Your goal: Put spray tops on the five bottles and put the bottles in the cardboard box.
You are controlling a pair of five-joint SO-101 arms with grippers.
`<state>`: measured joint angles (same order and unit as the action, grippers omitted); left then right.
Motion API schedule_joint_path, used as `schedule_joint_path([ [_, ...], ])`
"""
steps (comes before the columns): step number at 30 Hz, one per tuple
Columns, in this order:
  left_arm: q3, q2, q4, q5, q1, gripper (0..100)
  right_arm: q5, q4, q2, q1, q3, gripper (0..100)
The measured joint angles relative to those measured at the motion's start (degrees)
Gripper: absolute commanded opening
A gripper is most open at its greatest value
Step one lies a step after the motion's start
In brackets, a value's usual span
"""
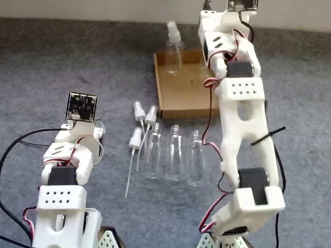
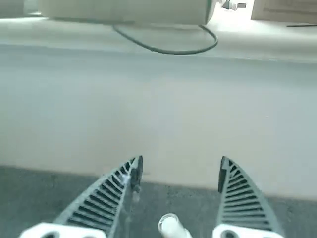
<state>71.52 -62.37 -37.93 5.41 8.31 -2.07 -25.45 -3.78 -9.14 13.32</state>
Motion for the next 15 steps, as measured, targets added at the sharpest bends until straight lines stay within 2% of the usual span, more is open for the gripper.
schedule_joint_path([
  [8, 0.0, 0.0, 0.0, 0.0, 0.0, 11, -0.2, -35.0, 9.0, -3.8, 0.0, 20.0],
  [15, 0.0, 0.0, 0.0, 0.0, 0.0, 11, -0.3, -58.5, 9.8, -3.8, 0.0, 20.0],
])
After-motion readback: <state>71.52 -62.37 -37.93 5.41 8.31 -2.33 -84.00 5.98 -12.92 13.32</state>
